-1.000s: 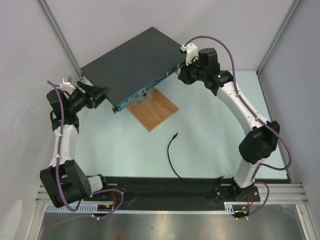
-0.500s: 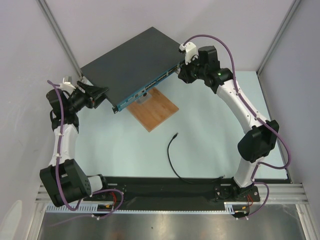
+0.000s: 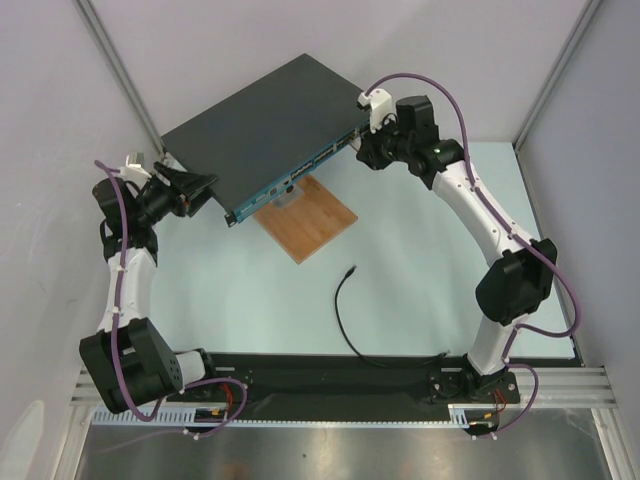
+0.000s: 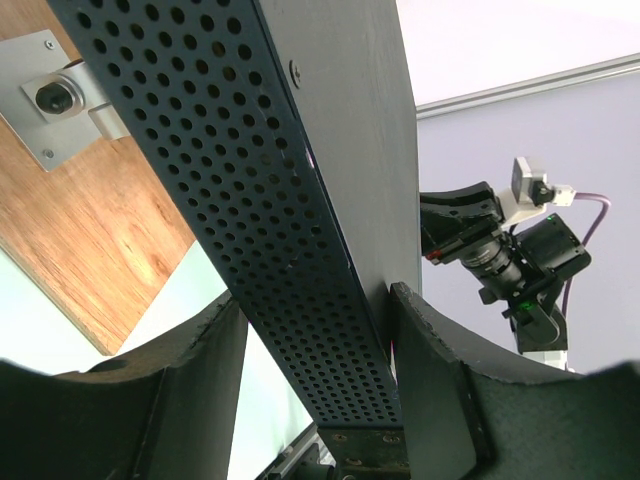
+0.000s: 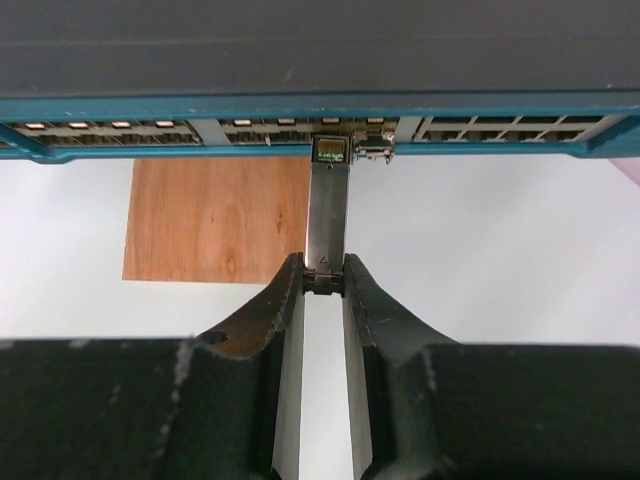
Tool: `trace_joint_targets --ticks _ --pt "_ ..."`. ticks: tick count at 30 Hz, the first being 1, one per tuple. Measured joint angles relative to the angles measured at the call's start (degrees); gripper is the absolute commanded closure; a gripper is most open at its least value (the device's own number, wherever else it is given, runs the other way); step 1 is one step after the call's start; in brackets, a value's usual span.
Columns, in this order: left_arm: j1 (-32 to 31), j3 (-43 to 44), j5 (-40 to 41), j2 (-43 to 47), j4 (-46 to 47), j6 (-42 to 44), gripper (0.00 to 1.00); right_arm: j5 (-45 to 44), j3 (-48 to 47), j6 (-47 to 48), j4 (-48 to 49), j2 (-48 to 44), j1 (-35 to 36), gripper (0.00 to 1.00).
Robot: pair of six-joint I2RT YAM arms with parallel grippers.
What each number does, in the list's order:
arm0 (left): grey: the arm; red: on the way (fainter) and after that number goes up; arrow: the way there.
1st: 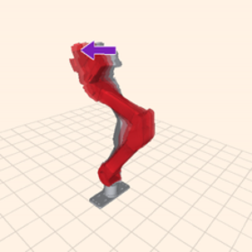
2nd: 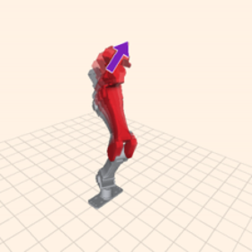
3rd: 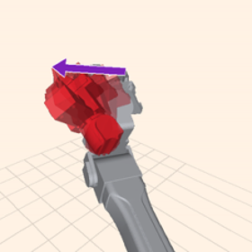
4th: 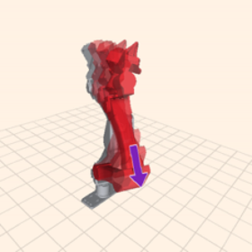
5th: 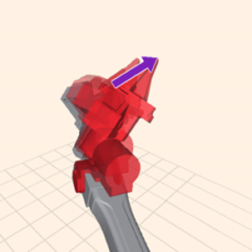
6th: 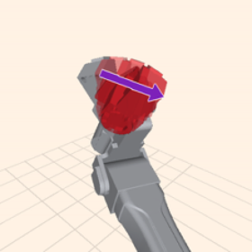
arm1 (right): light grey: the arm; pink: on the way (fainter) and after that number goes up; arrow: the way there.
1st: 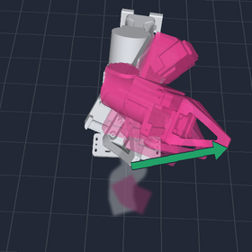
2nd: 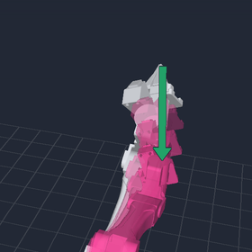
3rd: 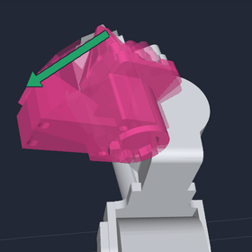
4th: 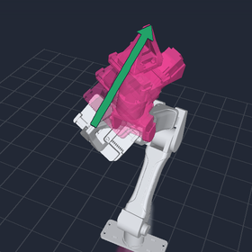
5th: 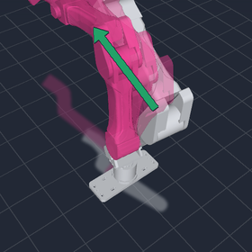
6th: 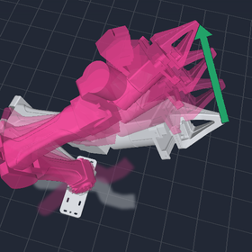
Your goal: Insert the plug into the switch port
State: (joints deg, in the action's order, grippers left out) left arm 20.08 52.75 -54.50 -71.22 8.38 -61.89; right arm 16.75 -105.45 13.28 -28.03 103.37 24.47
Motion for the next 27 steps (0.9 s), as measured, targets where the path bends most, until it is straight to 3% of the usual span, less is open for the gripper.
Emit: trace_joint_targets --ticks 18,27 --pt "0.0 0.09 -0.13 -0.13 -0.13 0.0 1.0 0.79 1.01 -1.14 0.44 0.76 -0.22 1.0" --pt "0.04 0.09 -0.17 -0.15 -0.11 0.0 1.0 -1.09 -0.13 3.34 -1.27 1.09 0.39 1.0"
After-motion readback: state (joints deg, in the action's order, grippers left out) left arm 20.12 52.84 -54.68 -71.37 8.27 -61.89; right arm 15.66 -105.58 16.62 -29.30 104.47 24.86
